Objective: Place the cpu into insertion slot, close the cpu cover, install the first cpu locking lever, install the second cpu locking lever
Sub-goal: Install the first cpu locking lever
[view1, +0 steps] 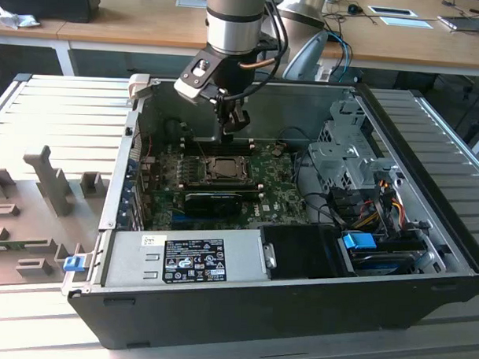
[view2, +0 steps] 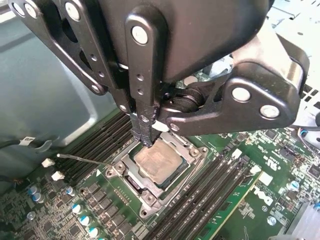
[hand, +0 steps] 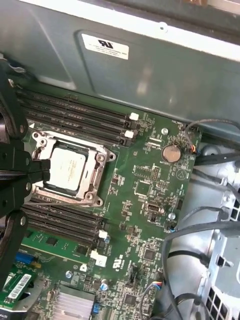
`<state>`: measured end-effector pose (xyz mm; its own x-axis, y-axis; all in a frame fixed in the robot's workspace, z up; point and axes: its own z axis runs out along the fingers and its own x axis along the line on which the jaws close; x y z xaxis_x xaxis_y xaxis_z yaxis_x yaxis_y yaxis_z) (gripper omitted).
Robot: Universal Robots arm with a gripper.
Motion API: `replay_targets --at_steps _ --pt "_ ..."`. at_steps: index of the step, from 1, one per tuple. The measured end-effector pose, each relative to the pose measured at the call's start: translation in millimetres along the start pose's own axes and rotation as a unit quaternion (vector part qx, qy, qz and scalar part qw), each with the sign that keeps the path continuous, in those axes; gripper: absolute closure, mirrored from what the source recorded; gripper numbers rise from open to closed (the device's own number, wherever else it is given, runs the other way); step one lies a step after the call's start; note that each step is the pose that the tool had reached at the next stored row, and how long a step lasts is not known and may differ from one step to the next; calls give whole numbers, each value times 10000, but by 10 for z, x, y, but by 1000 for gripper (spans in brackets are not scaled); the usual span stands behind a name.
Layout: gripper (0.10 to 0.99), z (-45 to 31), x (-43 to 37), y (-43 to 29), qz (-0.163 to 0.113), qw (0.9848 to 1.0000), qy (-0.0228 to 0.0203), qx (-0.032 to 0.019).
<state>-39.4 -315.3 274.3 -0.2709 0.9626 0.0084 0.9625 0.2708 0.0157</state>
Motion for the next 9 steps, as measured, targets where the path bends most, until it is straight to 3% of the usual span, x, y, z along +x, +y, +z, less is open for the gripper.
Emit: replay_targets --at_steps 9 --pt "980 0 0 0 -456 9990 7 4"
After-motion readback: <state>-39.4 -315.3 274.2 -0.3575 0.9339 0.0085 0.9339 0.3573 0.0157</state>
